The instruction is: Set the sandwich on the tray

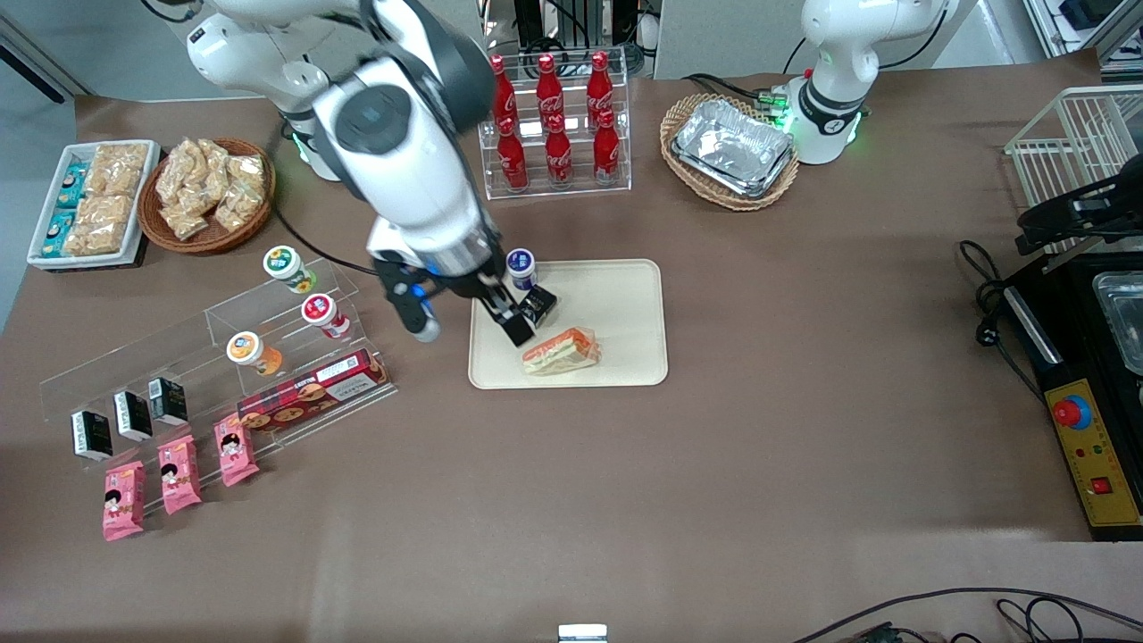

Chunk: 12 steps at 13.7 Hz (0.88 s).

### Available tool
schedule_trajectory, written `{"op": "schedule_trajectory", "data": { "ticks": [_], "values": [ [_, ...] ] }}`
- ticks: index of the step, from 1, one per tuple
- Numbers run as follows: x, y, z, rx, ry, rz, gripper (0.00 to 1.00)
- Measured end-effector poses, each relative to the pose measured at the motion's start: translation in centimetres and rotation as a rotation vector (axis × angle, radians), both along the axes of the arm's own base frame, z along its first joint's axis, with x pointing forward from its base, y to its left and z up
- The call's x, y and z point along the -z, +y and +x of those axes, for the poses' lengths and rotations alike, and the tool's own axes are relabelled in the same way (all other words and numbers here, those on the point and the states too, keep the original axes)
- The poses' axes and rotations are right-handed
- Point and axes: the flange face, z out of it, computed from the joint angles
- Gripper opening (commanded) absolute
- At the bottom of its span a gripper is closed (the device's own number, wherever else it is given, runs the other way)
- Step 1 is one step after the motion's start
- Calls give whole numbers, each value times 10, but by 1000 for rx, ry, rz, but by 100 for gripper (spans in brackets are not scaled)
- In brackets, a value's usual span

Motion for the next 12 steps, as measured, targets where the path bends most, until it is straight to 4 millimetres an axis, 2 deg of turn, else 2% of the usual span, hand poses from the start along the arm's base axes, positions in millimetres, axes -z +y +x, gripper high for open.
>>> {"op": "schedule_trajectory", "data": {
  "ticks": [2,4,6,10,12],
  "values": [
    [-34,-56,9,-169,-22,-35,100],
    [-51,-108,18,-317,-25,-69,100],
    [-53,-143,25,-399,-33,-107,100],
    [-41,-205,33,-547,-38,-165,100],
    [-40,-250,36,-639,-47,-183,100]
  ]
}}
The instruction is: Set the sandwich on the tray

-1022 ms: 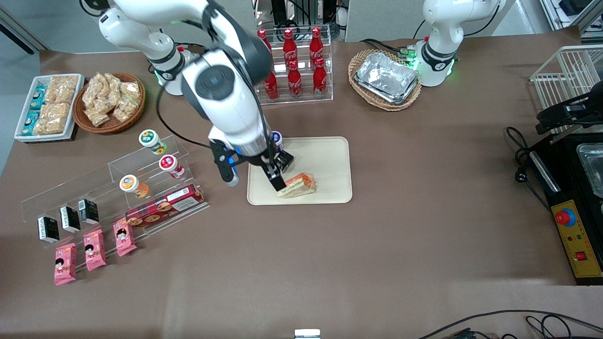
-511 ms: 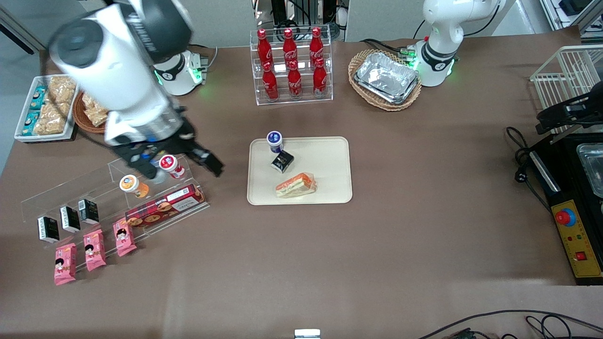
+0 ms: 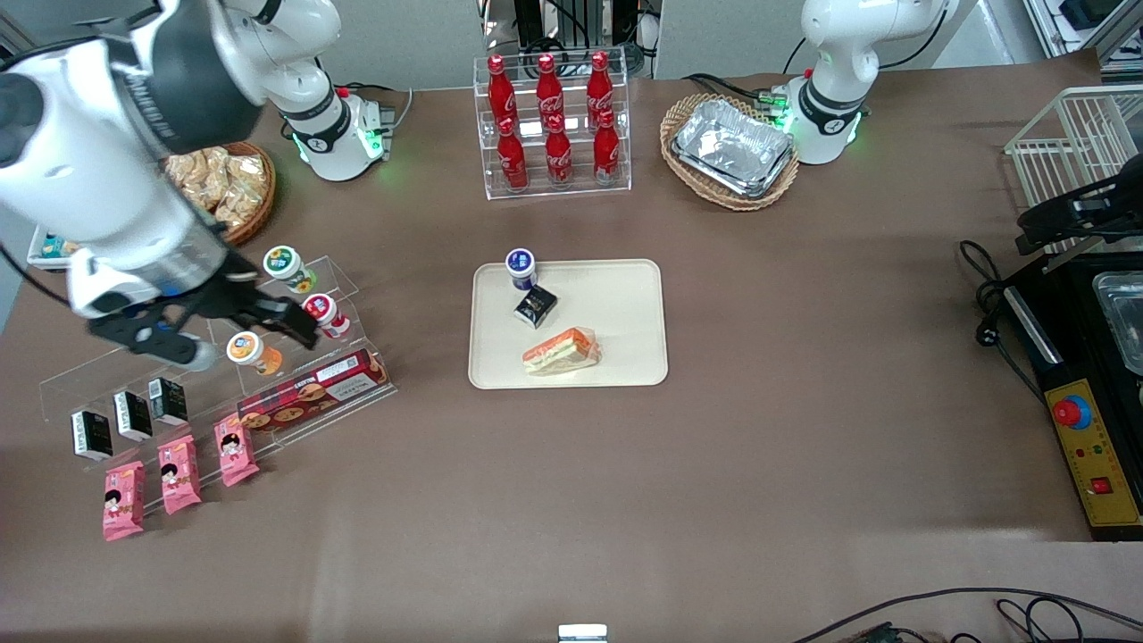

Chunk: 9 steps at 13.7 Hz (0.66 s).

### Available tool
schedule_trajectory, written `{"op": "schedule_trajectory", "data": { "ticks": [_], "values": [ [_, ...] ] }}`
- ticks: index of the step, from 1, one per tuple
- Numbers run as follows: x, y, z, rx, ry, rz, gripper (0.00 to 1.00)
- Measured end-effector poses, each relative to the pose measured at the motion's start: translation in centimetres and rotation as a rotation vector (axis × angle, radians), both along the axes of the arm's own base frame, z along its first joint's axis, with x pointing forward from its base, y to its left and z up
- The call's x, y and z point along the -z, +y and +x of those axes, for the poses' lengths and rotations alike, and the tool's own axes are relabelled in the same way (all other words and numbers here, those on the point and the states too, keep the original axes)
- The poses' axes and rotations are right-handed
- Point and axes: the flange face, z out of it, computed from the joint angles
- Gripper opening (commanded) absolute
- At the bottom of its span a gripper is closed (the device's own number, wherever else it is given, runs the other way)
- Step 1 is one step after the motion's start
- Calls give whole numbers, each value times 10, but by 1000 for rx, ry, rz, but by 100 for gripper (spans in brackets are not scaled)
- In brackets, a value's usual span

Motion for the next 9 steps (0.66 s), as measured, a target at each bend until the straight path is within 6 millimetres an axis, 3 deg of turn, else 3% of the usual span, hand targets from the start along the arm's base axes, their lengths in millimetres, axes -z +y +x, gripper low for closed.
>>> {"op": "schedule_trajectory", "data": {
  "ticks": [3,5,7,9],
  "values": [
    [0,-82,8,-179,-11,-29,100],
    [0,-126,11,-280,-14,-72,100],
    [1,-145,12,-370,-13,-119,100],
    [3,-146,14,-408,-14,-131,100]
  ]
}}
